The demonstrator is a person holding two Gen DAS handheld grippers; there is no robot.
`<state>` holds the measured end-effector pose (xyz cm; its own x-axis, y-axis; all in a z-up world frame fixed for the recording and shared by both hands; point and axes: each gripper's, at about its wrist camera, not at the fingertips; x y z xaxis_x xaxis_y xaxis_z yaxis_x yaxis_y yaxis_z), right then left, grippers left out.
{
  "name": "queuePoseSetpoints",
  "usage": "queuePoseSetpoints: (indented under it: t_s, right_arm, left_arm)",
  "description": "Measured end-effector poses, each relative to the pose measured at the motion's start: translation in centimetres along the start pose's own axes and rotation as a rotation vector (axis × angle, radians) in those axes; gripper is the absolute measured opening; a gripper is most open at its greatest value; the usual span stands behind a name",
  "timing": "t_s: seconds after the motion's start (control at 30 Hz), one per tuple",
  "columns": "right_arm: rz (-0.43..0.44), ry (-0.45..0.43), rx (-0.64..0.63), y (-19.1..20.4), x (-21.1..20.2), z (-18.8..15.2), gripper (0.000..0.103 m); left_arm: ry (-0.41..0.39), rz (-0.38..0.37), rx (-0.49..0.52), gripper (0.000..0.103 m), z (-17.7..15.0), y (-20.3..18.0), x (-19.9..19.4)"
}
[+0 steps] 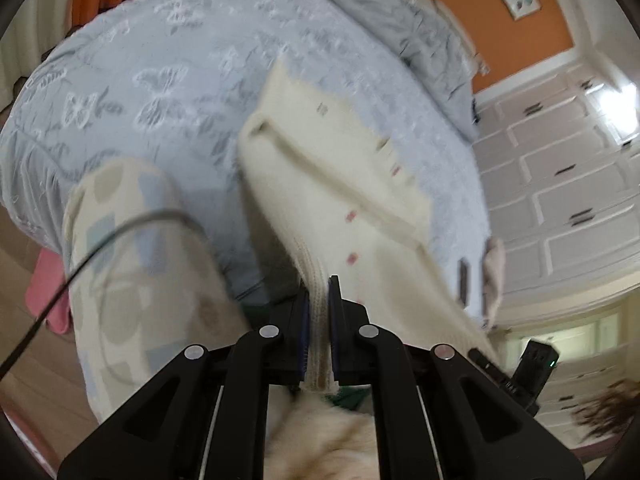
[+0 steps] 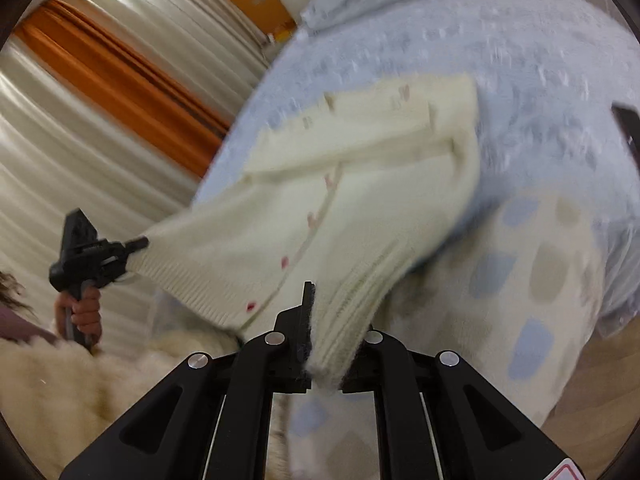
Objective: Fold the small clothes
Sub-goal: 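Grasp the hem with the right tool while the left tool grasps the hem, then fold the hem up toward the collar with both tools and release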
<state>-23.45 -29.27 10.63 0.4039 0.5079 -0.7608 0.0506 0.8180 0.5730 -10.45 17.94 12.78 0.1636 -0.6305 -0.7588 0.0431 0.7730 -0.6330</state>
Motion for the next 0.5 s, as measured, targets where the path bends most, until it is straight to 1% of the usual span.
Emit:
queuePoseSetpoints:
  t_s: [0.03, 0.1, 0.13, 0.17, 0.2, 0.23, 0.27, 0.3, 0.33, 0.37, 0.4, 0.43, 0.47, 0.5]
  right_arm:
    - [0.012, -0.048, 0.000, 0.1, -0.9, 1.0, 0.008]
    - [0.043, -0.166, 0.003, -0.3, -2.2, 4.8, 0.008]
    - [0.045, -0.201, 0.011, -0.8, -2.3, 6.6, 0.008]
    - [0.040, -0.243, 0.029, -1.4, -2.2, 8.6, 0.009]
    - [0.049, -0.281, 0.066, -2.7, -1.4, 11.4, 0.012]
    - [0.065, -0.300, 0.105, -3.9, -0.4, 13.9, 0.014]
    - [0.036, -0.333, 0.161, -5.9, 1.3, 16.5, 0.021]
    - [0.015, -0.349, 0.197, -7.3, 2.4, 18.0, 0.025]
    - [0.003, -0.356, 0.243, -8.6, 3.7, 19.4, 0.026]
    - [-0.030, -0.340, 0.313, -9.9, 5.3, 20.6, 0.028]
    - [-0.067, -0.322, 0.351, -10.5, 6.3, 21.3, 0.031]
    - [-0.115, -0.326, 0.359, -10.4, 6.8, 21.3, 0.032]
    - [-0.181, -0.338, 0.345, -9.9, 7.2, 20.9, 0.038]
    - [-0.202, -0.339, 0.325, -9.7, 7.1, 20.0, 0.052]
  left_arm:
    - [-0.038, -0.021, 0.008, 0.007, 1.5, -0.9, -0.7]
    - [-0.092, -0.031, 0.050, 0.007, 4.1, -2.3, -1.0]
    - [-0.137, -0.003, 0.088, 0.007, 6.5, -3.5, -0.6]
    - [-0.165, 0.018, 0.109, 0.008, 8.2, -4.2, -0.1]
    - [-0.194, 0.040, 0.115, 0.008, 10.4, -4.8, 0.8]
    - [-0.226, 0.063, 0.107, 0.010, 13.4, -5.1, 2.4]
    - [-0.254, 0.080, 0.098, 0.015, 15.4, -5.1, 3.6]
    - [-0.308, 0.097, 0.057, 0.018, 18.1, -4.4, 5.5]
    - [-0.334, 0.132, 0.032, 0.044, 19.7, -3.7, 7.0]
    - [-0.357, 0.194, -0.007, 0.058, 20.8, -3.0, 8.2]
    - [-0.374, 0.252, -0.053, 0.059, 21.7, -2.2, 9.2]
    - [-0.356, 0.301, -0.080, 0.059, 22.3, -1.1, 10.3]
    - [-0.333, 0.308, -0.100, 0.059, 22.2, -0.4, 10.7]
    - [-0.323, 0.296, -0.113, 0.060, 21.9, 0.1, 10.8]
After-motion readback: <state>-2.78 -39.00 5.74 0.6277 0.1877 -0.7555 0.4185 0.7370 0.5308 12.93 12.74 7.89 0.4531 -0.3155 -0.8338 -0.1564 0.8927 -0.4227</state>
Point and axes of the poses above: each gripper's, at about its wrist camera, not at the fingertips, and x roughly the way its jaws point, y to its left, z to its top, and after that the axes turned 9 degrees about y, right-handed
